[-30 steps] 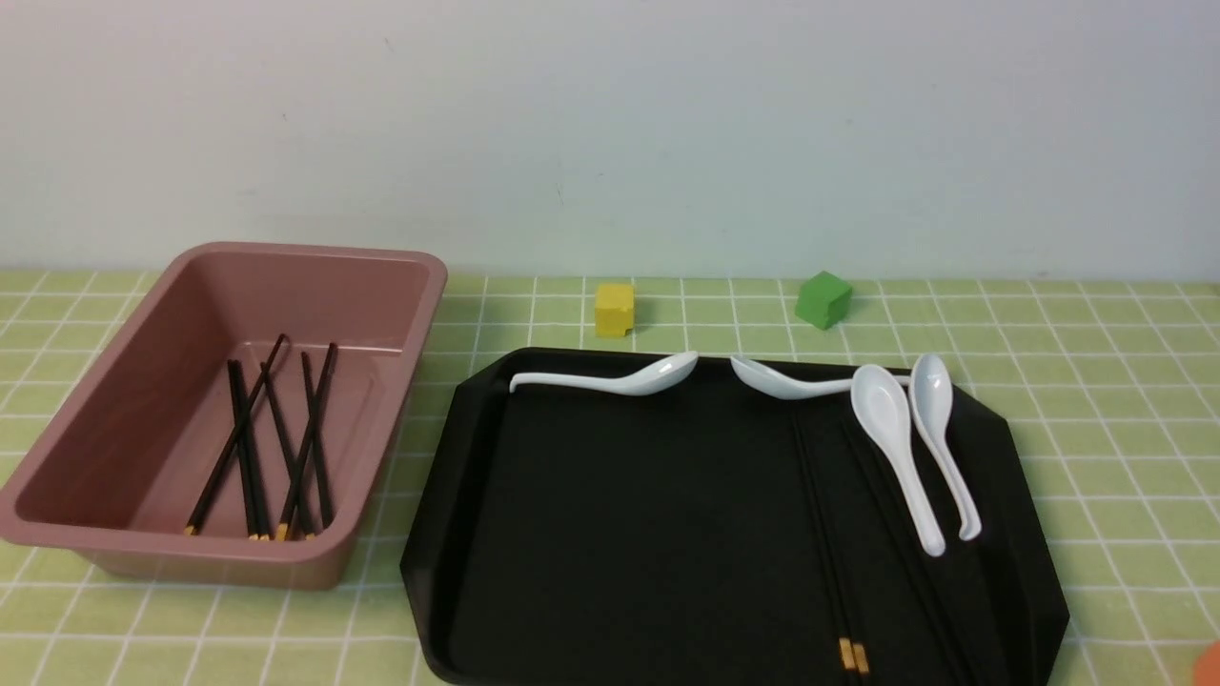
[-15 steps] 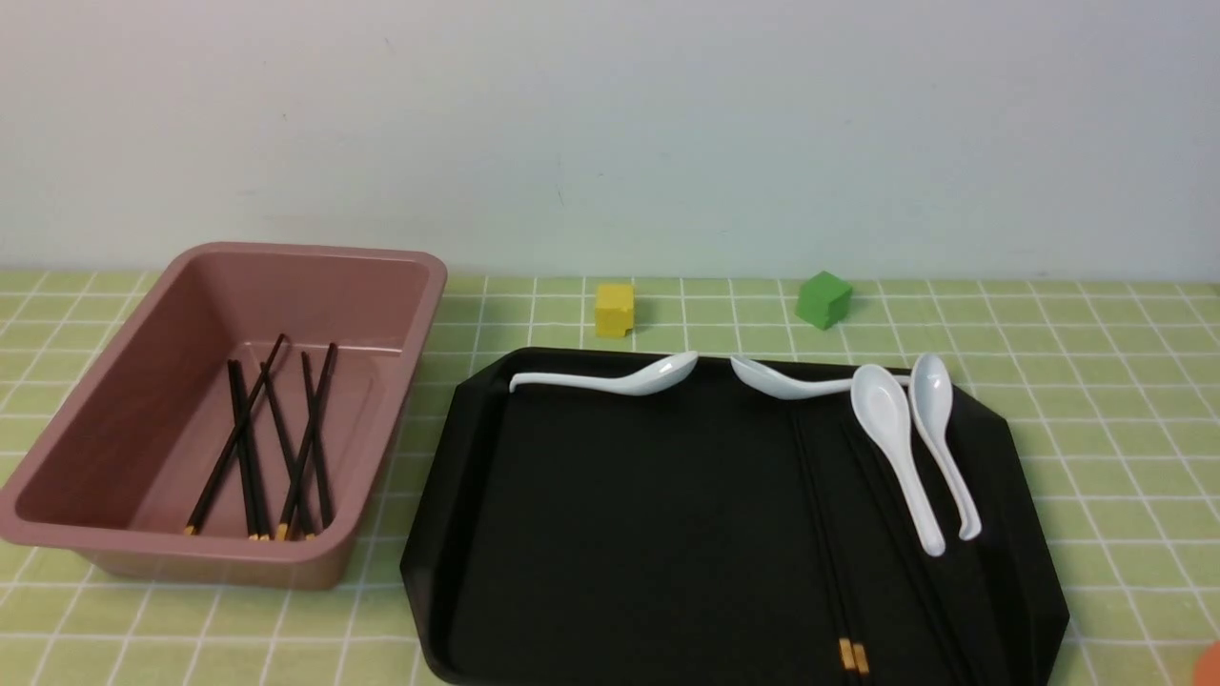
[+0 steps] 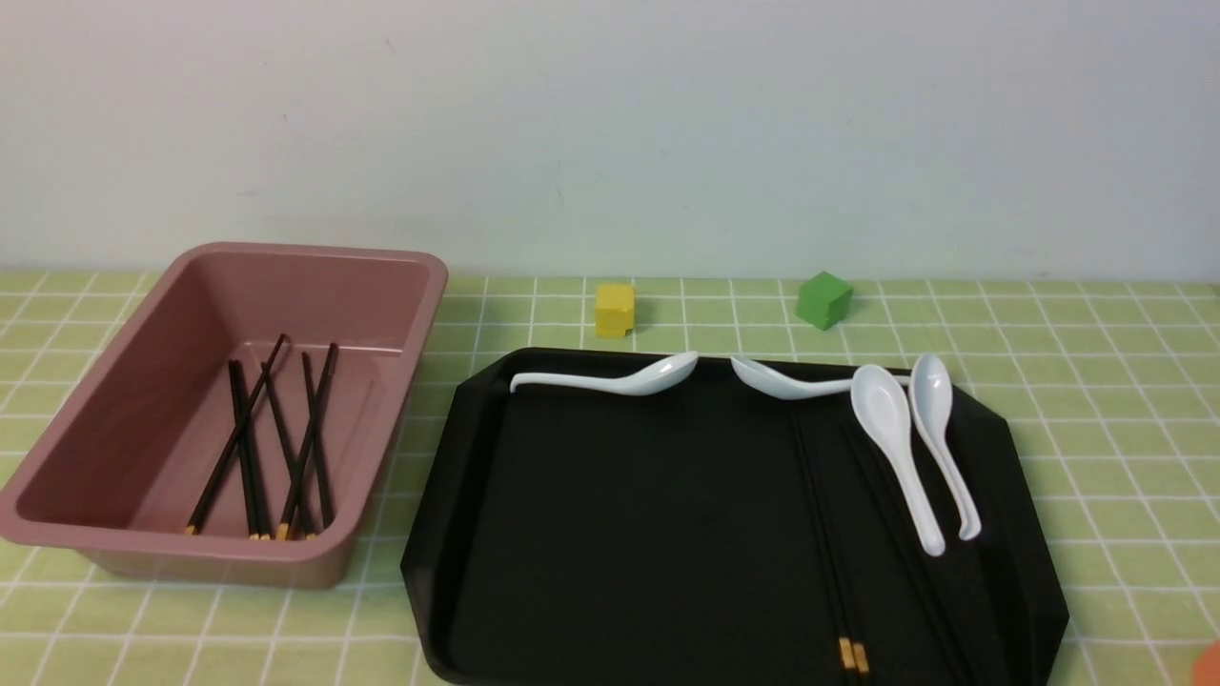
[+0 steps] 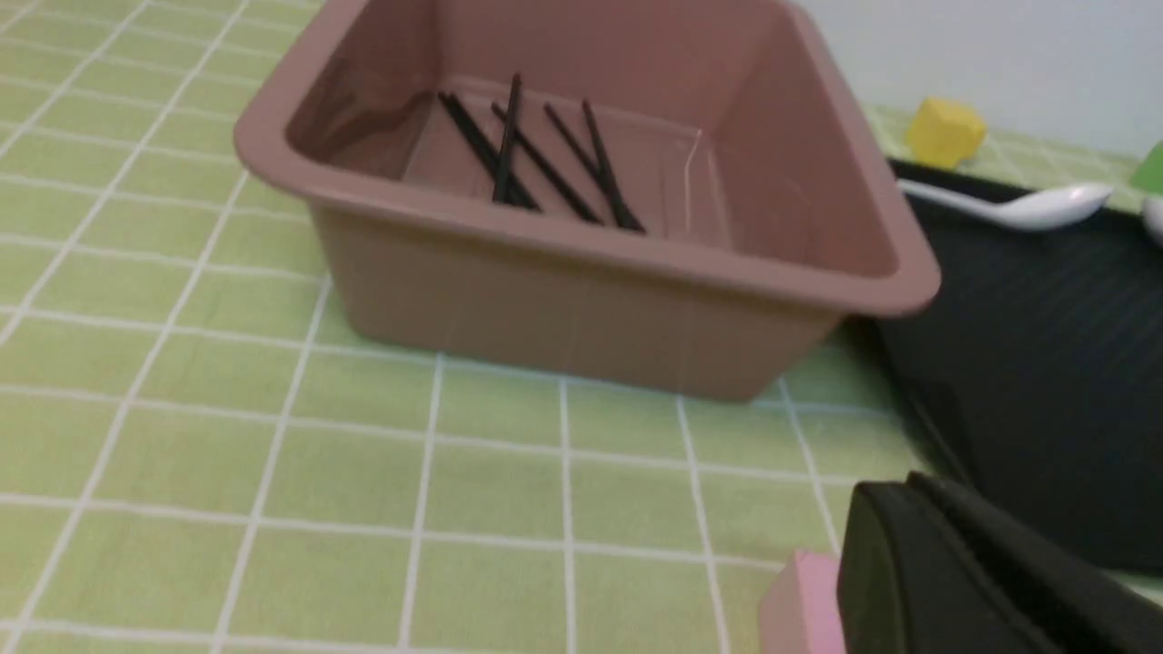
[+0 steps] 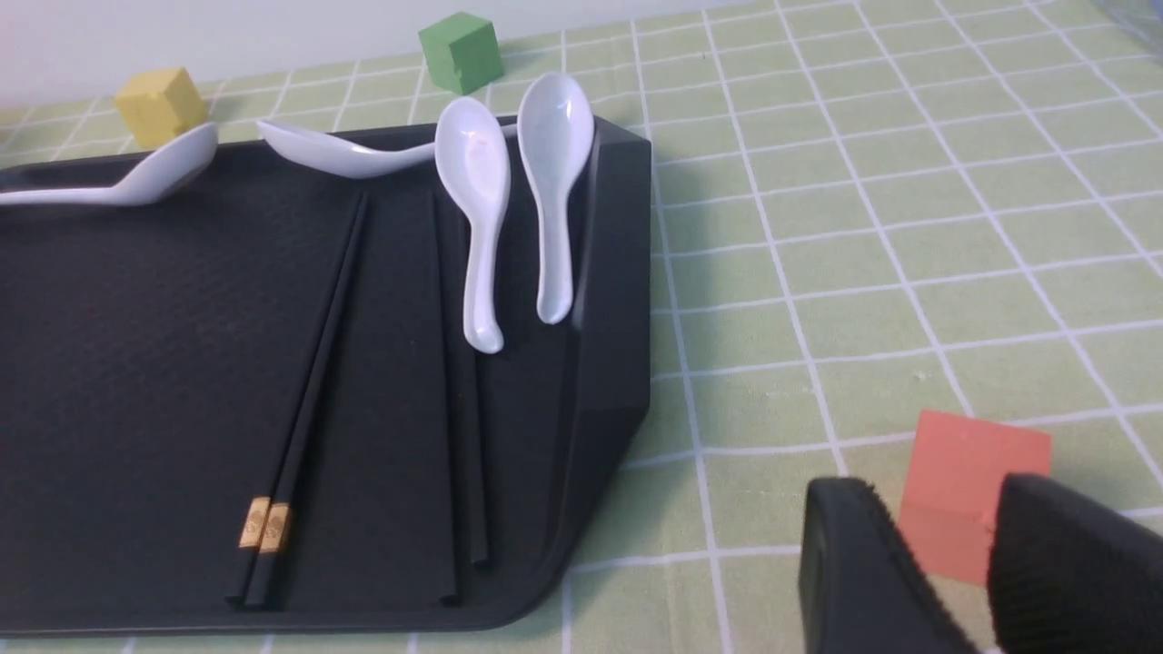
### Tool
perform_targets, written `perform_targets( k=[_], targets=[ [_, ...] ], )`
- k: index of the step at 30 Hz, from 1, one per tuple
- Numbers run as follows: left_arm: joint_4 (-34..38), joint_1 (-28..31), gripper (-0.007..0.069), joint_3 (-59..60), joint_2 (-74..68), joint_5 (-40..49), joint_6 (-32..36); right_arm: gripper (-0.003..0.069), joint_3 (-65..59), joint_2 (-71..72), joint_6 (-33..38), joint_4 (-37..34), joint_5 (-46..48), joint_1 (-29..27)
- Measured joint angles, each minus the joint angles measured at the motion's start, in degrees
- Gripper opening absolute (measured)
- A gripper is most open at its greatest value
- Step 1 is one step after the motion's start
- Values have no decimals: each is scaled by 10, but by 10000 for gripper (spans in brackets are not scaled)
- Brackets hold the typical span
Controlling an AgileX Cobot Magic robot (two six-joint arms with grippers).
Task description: On green tablecloth take chopsticks from black tray and put them in box.
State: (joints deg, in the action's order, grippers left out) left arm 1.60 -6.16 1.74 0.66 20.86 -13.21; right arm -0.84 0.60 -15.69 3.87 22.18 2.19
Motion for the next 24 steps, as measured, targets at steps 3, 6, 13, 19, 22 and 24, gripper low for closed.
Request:
perform_targets(
  k=[3,6,13,19,22,24],
  targets=[
    [0,0,2,0,0,4,0,240,0,0,0,0,0,0],
    [2,0,5,0,0,5,0,240,0,0,0,0,0,0],
    [5,0,9,0,0,6,0,240,0,0,0,0,0,0],
    [5,0,18,0,0,8,0,240,0,0,0,0,0,0],
    [5,0,19,0,0,8,0,240,0,0,0,0,0,0],
    [5,0,21,0,0,8,0,240,0,0,0,0,0,0]
  ],
)
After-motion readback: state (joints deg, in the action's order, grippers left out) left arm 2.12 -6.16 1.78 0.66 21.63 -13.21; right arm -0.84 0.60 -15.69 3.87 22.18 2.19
